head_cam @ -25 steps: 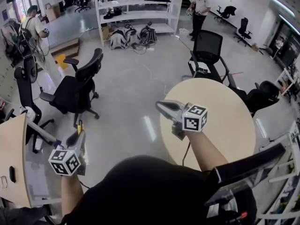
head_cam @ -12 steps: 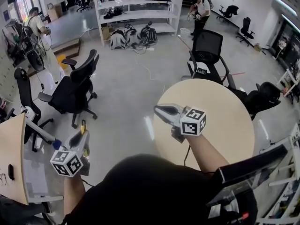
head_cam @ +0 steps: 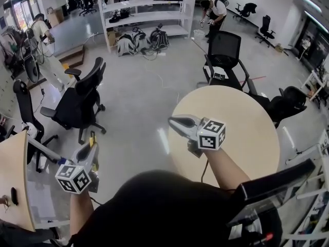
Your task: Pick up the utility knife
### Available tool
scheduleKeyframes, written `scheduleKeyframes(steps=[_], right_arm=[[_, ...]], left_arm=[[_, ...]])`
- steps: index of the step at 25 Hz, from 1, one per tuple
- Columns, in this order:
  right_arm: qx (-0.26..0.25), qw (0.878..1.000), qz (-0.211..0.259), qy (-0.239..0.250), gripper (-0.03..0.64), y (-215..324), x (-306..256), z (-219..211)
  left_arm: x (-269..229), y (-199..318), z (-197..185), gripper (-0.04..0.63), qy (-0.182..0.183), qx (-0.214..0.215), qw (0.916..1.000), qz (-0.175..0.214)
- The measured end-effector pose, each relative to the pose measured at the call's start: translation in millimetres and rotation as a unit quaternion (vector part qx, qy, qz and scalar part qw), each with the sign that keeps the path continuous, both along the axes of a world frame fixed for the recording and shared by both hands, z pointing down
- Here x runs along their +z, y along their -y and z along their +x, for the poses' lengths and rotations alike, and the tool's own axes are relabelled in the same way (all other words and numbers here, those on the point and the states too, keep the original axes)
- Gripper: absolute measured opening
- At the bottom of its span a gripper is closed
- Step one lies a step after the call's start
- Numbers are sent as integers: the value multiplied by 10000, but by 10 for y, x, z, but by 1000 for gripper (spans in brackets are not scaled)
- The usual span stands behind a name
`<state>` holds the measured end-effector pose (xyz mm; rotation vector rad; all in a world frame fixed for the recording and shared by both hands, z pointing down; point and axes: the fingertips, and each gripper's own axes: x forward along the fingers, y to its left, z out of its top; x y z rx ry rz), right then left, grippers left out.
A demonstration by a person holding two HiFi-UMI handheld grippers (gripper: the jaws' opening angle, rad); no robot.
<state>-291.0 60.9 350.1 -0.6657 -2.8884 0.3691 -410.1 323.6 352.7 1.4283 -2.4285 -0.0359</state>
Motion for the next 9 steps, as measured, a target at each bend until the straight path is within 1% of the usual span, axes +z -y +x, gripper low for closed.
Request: scheduleKeyframes(steps=[9], right_arm=[[111, 9999, 6, 38, 12, 24, -73, -58]], left_arm=[[-64, 91, -104, 57, 37, 192, 9998, 15]])
